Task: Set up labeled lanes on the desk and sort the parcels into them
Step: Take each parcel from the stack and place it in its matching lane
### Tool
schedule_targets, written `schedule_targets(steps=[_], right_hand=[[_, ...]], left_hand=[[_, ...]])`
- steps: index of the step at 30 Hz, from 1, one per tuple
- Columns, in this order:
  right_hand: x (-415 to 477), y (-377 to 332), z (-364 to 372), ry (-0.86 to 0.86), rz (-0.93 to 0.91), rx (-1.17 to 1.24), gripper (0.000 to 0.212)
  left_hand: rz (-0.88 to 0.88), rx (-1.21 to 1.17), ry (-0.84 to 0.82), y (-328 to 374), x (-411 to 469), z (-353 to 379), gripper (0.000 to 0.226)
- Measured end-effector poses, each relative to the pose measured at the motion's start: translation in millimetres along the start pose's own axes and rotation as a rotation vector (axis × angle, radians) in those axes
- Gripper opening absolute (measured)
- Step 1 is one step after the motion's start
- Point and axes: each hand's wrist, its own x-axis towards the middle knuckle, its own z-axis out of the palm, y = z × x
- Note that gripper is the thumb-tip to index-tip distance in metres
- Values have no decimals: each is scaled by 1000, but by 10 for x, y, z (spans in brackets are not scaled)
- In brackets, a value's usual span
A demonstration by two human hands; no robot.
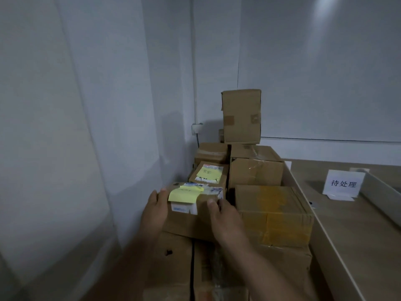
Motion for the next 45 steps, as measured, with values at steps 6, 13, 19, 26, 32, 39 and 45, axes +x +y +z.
schedule_targets(steps=[6,13,19,26,32,39,45], right_hand=[[-42,60,10,29,-28,40,47],[-164,14,79,112,-94,100,57],[-278,0,66,108,-146,204,55],[-377,-84,-38,133,-186,298,46],[-458,-59,-277,166,-233,346,41],[-582,59,-971,230,-261,375,39],[-750,384,-1906,333,-273,344,43]], left_hand=[[-55,-67,74,-35,-71,-54,48],[54,-254,133,-155,-453,-71,38],[138,-316,170,-219,-641,-133,40],[223,-364,244,-41,-911,-165,47],[311,-423,213,99,-1087,-91,45],[378,-440,137,489,-1443,260,56],[462,-452,94,1025,-1953,851,61]])
